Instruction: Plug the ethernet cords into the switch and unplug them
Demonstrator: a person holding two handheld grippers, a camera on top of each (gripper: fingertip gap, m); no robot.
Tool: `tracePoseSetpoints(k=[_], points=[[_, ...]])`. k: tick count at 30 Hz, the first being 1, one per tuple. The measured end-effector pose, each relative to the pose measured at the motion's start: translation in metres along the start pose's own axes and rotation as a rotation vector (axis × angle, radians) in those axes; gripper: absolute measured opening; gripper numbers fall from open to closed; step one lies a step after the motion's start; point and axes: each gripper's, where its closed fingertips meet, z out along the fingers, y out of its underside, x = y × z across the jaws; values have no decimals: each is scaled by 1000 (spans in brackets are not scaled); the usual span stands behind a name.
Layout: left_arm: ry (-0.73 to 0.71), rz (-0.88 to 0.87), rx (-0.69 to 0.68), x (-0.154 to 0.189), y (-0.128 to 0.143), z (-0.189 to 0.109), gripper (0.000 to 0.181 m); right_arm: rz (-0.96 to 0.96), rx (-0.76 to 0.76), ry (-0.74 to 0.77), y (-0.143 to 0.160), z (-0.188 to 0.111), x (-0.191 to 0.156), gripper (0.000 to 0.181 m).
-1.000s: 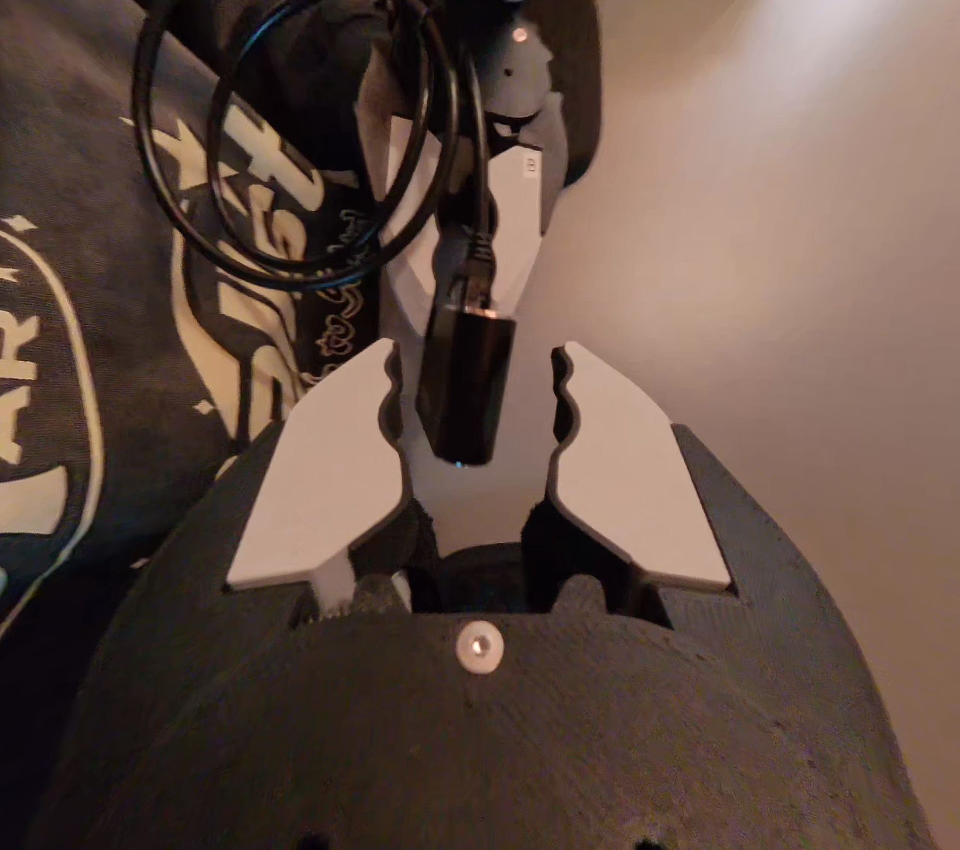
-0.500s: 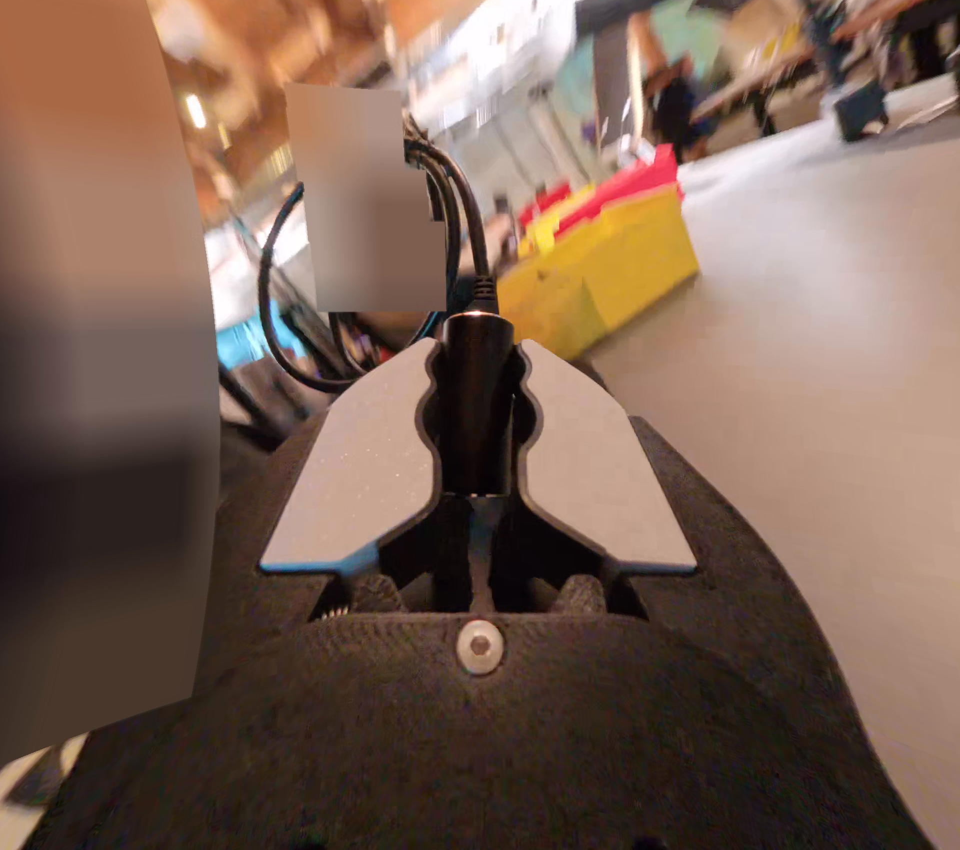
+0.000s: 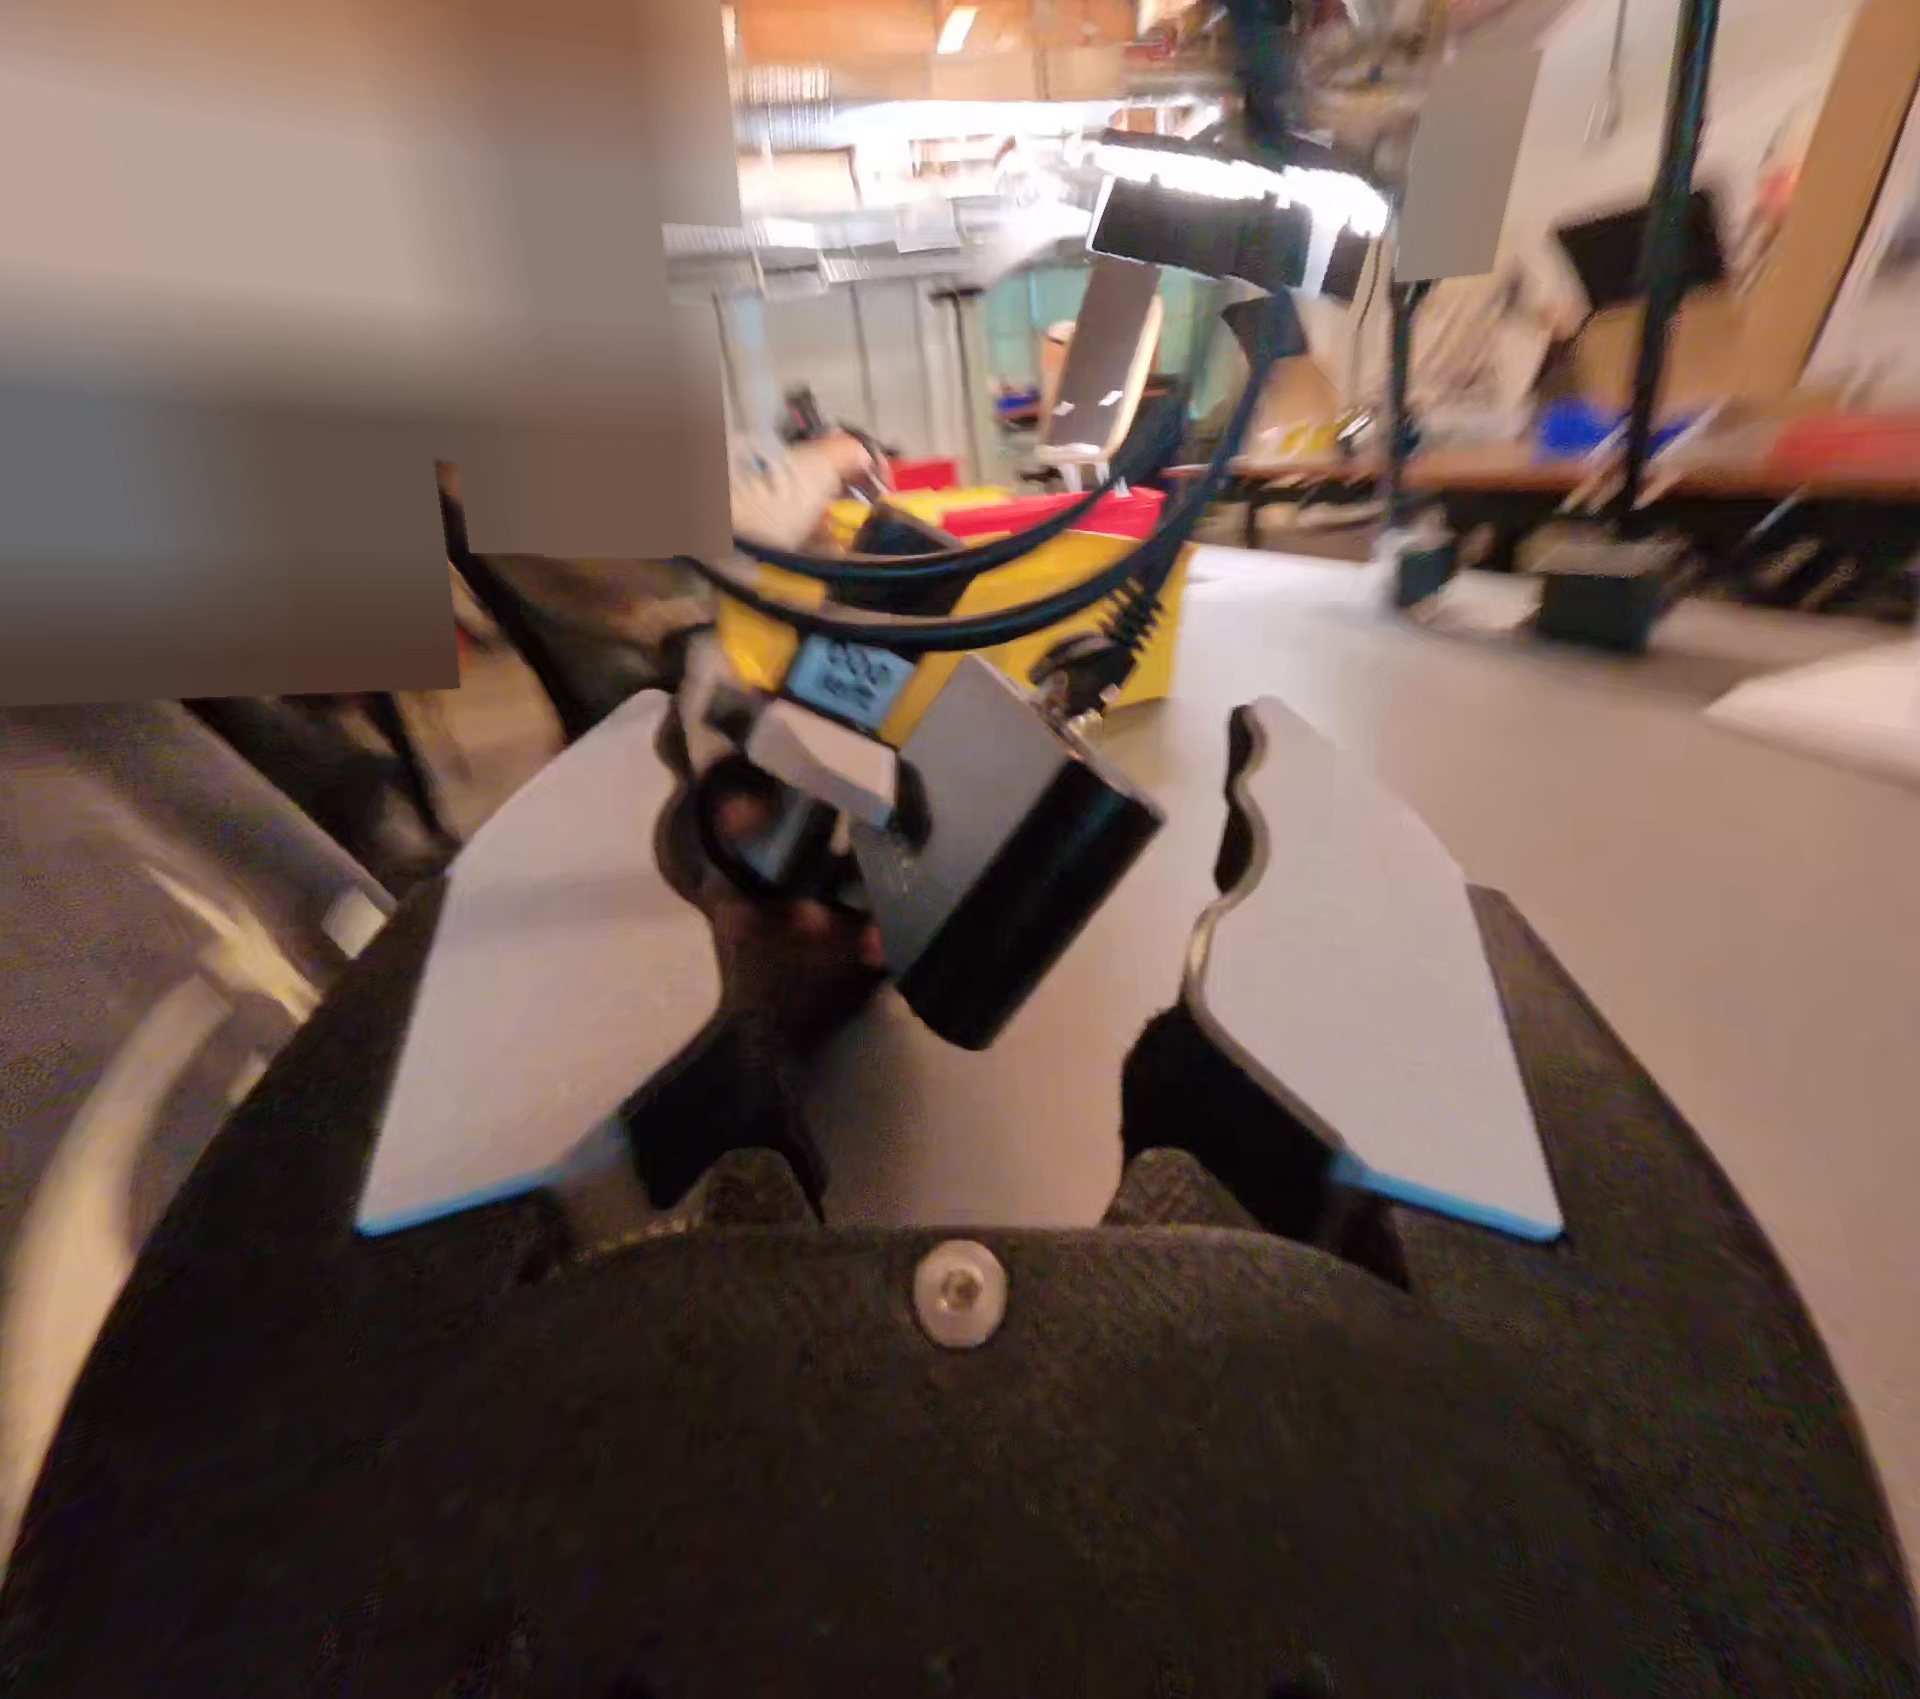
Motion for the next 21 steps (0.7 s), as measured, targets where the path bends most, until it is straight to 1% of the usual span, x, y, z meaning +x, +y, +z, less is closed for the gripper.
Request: tracePoseSetpoints(k=[1,2,4,5,6,7,8,10,12,15,16,18,21], points=[[-3,-20,-8,-2,1,1,25,-214,-41,21,1,-3,-3,105],[-3,-42,-15,-3,2,1,25,-429,-89,57,4,-5,-4,104],[7,-71,-24,-3,3,1,25,-796,-192,128,9,-11,-4,86],[15,-81,-31,-3,4,2,25,-907,-258,141,15,-12,-3,82],[25,-92,-36,-2,5,2,25,-950,-323,159,22,-14,1,80],[33,-100,-40,-1,6,2,25,-945,-365,170,26,-15,4,78],[39,-106,-51,0,8,3,25,-935,-376,176,28,-15,4,74],[59,-119,-81,3,13,4,25,-971,-374,151,31,-15,1,60],[64,-134,-83,3,13,4,25,-974,-386,159,33,-16,1,59],[103,-151,-54,7,8,4,30,-779,-391,184,30,-17,3,59],[120,-153,-25,9,3,3,34,-700,-384,196,27,-19,6,59],[117,-140,87,7,-15,-4,46,-580,-390,252,21,-27,18,57],[64,-82,323,0,-50,-27,47,-473,-465,371,26,-45,47,53]])
